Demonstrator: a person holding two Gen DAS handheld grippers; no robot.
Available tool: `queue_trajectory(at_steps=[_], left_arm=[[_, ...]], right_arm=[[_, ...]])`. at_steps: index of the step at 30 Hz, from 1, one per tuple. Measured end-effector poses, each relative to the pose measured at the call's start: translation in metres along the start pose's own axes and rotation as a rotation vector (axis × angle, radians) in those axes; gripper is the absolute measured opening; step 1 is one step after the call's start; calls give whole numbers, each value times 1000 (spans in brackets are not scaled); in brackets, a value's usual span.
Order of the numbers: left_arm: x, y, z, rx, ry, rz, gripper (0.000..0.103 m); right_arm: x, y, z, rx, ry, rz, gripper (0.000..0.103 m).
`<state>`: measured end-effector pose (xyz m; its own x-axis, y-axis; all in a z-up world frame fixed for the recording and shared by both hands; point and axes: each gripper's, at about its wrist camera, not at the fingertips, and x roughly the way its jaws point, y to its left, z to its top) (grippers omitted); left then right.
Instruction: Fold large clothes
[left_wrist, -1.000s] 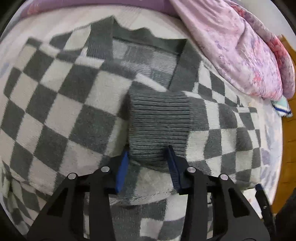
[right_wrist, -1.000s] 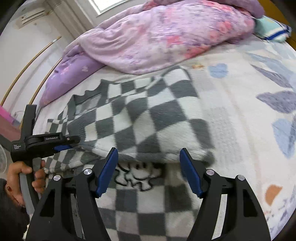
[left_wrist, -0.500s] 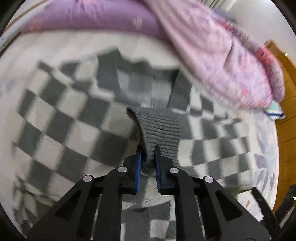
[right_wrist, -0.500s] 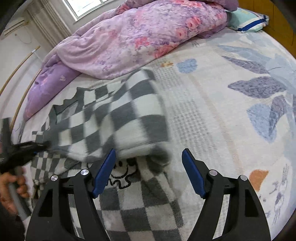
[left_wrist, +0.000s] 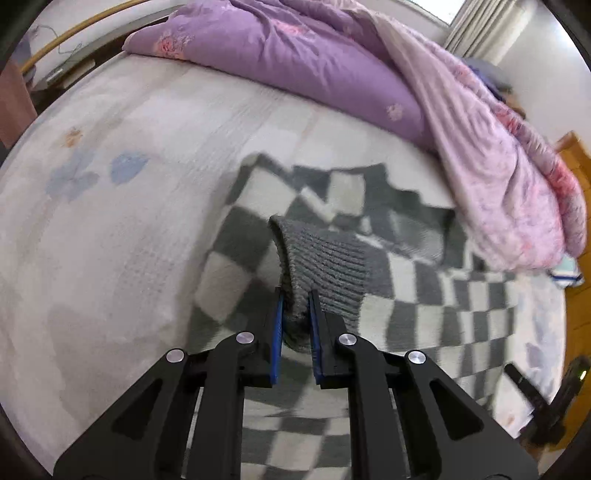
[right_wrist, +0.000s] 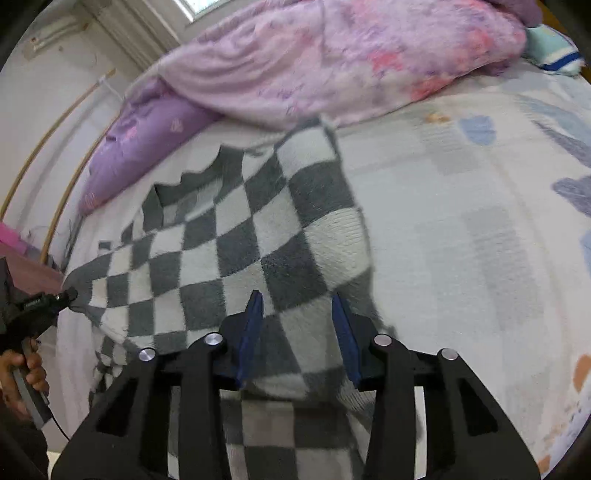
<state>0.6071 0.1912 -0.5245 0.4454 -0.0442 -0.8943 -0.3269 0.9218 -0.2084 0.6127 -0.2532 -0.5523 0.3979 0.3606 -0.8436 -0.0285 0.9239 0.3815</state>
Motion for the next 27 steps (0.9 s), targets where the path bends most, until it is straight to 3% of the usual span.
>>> queue_trajectory(at_steps=[5,9,11,15,17,19,21,24,26,27], left_arm=[[41,23,-15,-11,89,40,13],[65,36,-21,-45,131,35,13],[62,35,-17,-49,144,32,13],[44,36,-7,-14,131,-34,17],[35,40,2,-21,118,-63,18],[26,44,15,-31,93,-47,18],[23,48,28,-45,77,-44,18],[28,52,45,-53,88,-38,18],[34,52,55,-57,101,-52,32],[38,52,62,-62,102,-55,46]], right_arm=[[41,-6,7,-6,87,-105,31],[52,-14,13,59,118,-89,31],[44,-7,21,55,133,-89,35],[19,4,46,5,20,-55,35],[24,2,61,2,7,-56,35],[40,-6,70,27,31,-61,36],[70,-20,74,78,126,-75,35],[75,-19,84,96,160,-83,38],[62,-14,91,108,121,-67,39],[53,-10,96,119,77,-48,45]])
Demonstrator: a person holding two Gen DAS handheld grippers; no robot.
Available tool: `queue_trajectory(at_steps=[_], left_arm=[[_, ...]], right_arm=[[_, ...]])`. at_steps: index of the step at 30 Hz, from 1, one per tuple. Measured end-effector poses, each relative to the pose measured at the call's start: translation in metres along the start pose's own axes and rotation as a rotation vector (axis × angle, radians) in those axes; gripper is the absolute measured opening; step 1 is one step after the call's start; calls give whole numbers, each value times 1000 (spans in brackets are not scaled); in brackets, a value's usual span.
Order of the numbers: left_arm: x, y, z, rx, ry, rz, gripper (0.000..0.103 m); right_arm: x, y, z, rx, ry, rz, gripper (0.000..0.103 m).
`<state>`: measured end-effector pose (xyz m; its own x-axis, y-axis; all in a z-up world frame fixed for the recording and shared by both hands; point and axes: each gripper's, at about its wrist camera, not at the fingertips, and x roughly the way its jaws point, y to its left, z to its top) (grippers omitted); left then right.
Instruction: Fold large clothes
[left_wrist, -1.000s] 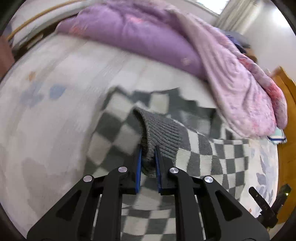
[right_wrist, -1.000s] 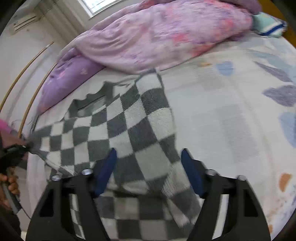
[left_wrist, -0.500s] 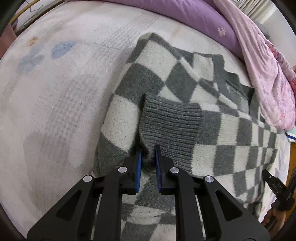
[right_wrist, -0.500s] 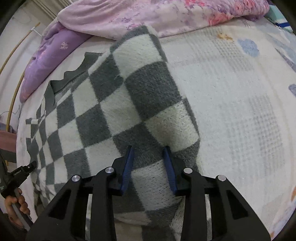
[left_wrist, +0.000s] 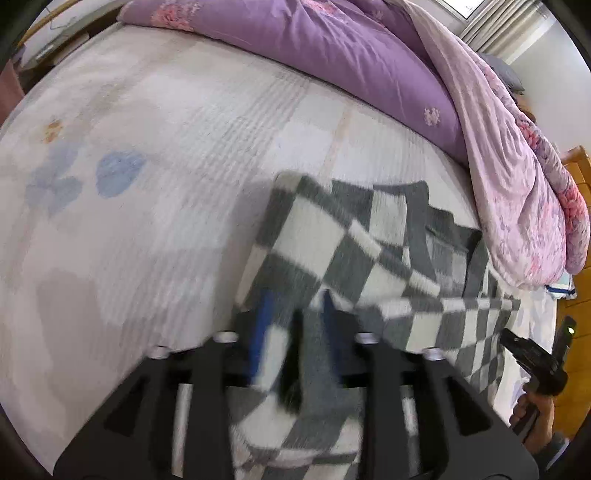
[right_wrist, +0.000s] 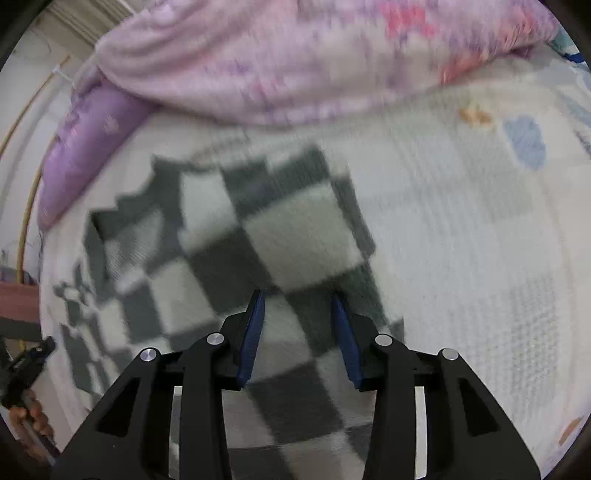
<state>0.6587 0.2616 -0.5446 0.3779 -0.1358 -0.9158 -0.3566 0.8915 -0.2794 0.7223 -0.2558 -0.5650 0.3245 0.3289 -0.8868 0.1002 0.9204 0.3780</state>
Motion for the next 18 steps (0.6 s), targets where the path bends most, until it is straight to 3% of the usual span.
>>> queue_trajectory(at_steps=[1,2,6,12,13,14,16,18], left_arm=[[5,-1,8,-15,-8,11,54],[9,-1,12,-23,-9,17,54],[35,-3,32,-25,10,65,66],[72,-1,49,-16,52,110,64],[76,-3,50,-1,45,125,44],[79,-7,50,28,44,130,37],[75,-23,45,101,21,169,25],[62,-30,40,130,-28,174,24]], right_arm=[[-6,1,5,16,-37,-5,56],[-8,2,9,26,-56,-17,62],[7,-1,32,86,-73,-56,64],[45,-31,54,205,-2,-40,66],[47,-32,56,193,-7,-12,56],[47,-30,56,167,-18,-3,34],[43,-23,54,120,-36,-21,21],[25,-17,48,76,-99,-5,19]])
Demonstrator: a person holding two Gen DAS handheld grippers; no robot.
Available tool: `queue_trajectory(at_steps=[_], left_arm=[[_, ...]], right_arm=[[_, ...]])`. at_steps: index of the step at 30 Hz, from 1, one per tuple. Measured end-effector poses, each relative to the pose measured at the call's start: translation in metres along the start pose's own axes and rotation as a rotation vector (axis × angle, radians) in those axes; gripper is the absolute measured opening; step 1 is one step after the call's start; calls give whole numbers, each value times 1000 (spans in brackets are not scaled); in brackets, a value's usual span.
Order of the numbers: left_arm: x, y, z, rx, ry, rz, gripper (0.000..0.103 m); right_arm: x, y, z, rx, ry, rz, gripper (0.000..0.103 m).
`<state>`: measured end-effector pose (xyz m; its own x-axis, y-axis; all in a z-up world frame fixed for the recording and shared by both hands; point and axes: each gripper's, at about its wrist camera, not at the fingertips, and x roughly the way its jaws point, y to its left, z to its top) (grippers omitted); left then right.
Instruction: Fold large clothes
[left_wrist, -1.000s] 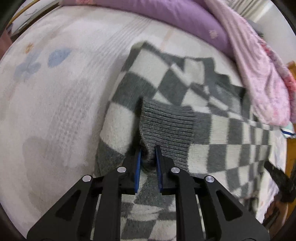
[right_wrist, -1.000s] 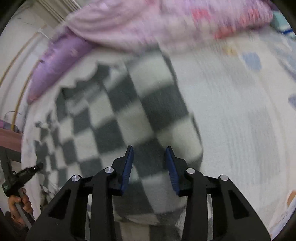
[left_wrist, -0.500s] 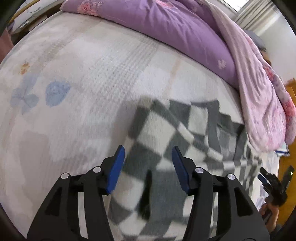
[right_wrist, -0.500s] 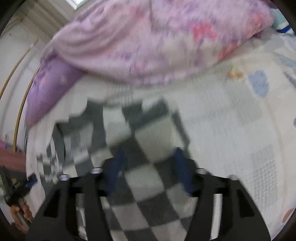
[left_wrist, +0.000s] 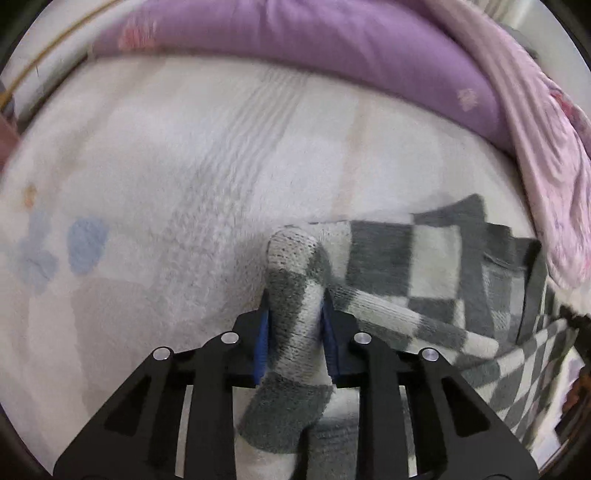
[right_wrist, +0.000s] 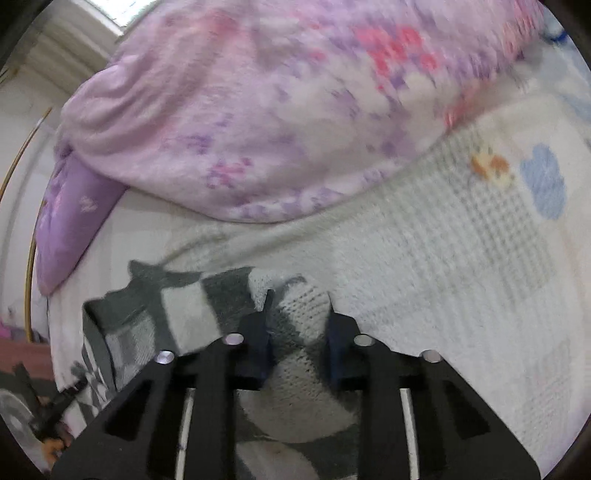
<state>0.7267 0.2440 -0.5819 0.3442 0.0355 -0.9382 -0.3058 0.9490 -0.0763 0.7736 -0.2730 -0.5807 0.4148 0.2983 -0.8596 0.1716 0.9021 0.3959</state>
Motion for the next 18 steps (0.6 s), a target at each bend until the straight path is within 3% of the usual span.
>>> queue_trajectory(at_steps=[5,9,13,18], left_arm=[[-63,10,-22,-31,-125,-90,23],[-114,8,-49,-1,-181,-96,22],[-164,16,-87,-39,-192,-116,22],[-205,35,-157,-111,-146,-93,22]], right_arm=[[-72,6,-27,-69,-126,74,18],[-120,11,-55,-95,-168,99,17],[-171,-4,-89,-117,-180,86,17],[-221,-38,-150,-64,-143,71,16]])
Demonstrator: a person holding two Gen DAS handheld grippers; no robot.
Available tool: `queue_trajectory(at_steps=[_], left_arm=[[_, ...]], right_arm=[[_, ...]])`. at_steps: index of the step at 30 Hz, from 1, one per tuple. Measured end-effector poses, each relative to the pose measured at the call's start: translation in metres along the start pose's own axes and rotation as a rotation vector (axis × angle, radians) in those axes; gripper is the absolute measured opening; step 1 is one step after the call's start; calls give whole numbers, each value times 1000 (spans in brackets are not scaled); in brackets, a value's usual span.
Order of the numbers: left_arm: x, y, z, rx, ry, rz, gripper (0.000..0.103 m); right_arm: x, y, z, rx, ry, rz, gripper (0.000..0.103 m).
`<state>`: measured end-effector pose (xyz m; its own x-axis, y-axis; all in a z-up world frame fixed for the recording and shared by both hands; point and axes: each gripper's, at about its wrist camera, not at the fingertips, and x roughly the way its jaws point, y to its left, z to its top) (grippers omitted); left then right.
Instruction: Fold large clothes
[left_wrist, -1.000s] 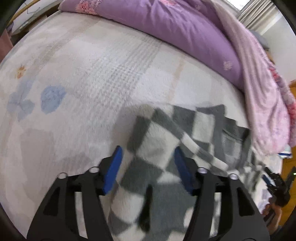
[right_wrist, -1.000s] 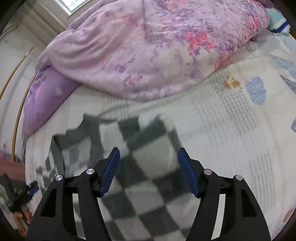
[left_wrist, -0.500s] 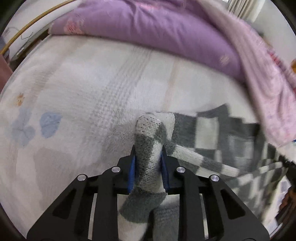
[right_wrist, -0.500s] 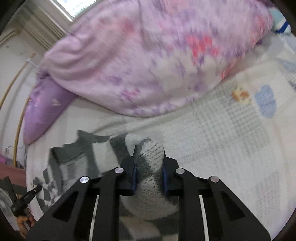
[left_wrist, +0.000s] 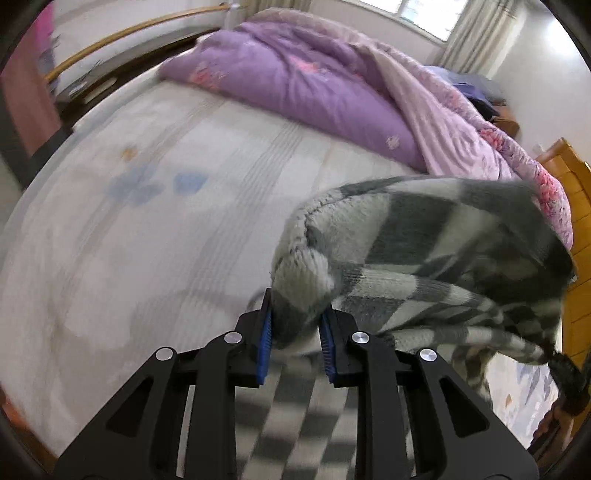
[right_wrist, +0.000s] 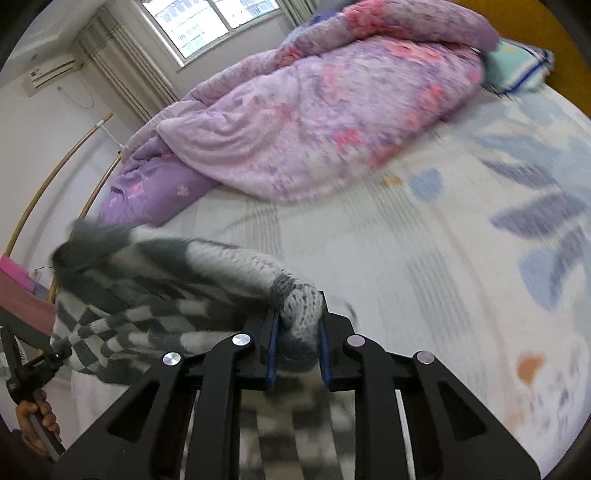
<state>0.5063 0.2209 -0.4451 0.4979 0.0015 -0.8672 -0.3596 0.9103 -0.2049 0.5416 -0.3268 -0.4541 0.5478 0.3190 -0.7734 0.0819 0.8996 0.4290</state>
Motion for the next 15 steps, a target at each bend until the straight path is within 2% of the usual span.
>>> queue_trajectory(at_steps=[3,6,8,11,12,13,14,15], left_arm=[[-18,17,-50,-54,49,42,22],[-24,32,-100,-105,117,93,23],[-21,41,-128,-125,170,129,23],[-17,54,-167,-195,259,130,23],[-17,60,-179,-233,284,122,23],[-19,64,-186,-260,290,107,24],[-25,70,-194,-291,279,80,25],[-29,74,-198,-316,267,54,32]], right_arm=[[-22,-19,-41,27,56,-25,16],[-25,-41,-81,72,146,-52,17],[-21,-53,-102,92,215,-80,22],[-21,-66,-125,162,304,-90,23],[-27,-66,-130,161,299,-108,24],[-34,-69,-133,162,295,-115,34],[-42,-72,-137,181,284,-123,51],[-48,-75,-139,207,267,-121,59]])
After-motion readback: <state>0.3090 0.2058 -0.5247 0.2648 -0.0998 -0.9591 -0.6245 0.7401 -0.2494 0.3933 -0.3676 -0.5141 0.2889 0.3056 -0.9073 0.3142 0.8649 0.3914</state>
